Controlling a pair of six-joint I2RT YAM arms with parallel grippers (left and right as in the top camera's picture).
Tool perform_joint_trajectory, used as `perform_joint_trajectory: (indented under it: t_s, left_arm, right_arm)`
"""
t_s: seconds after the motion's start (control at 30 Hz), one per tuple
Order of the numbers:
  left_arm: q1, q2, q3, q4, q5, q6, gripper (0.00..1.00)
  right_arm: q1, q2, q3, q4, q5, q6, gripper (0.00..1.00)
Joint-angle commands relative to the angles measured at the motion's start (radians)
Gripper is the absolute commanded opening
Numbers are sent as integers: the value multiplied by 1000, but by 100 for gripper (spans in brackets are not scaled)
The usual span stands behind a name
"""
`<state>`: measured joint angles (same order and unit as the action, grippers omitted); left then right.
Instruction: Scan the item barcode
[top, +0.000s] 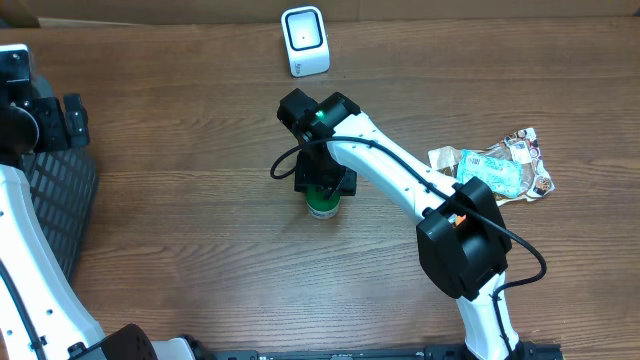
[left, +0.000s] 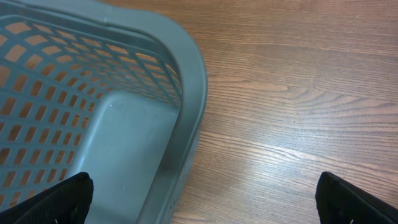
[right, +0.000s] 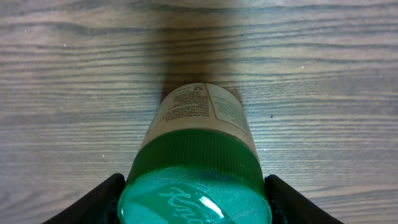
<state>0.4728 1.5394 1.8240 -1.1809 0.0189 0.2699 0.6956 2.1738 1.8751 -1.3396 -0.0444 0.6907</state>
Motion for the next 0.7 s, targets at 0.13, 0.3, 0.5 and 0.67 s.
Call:
perform_joint_trajectory:
  t_s: [0.13, 0.3, 0.5, 0.67]
  left_arm:
    - [-2, 5, 4, 3, 0, 22, 100]
    - [-2, 5, 4, 3, 0, 22, 100]
    - [-2, 5, 4, 3, 0, 22, 100]
    - [-2, 5, 4, 3, 0, 22, 100]
  right_arm:
    - [0, -19, 43, 16, 9, -443, 60]
    - [1, -19, 64, 55, 9, -830, 67]
    - [1, -19, 63, 87, 9, -1234, 69]
    - [4, -19, 63, 77, 1, -1472, 68]
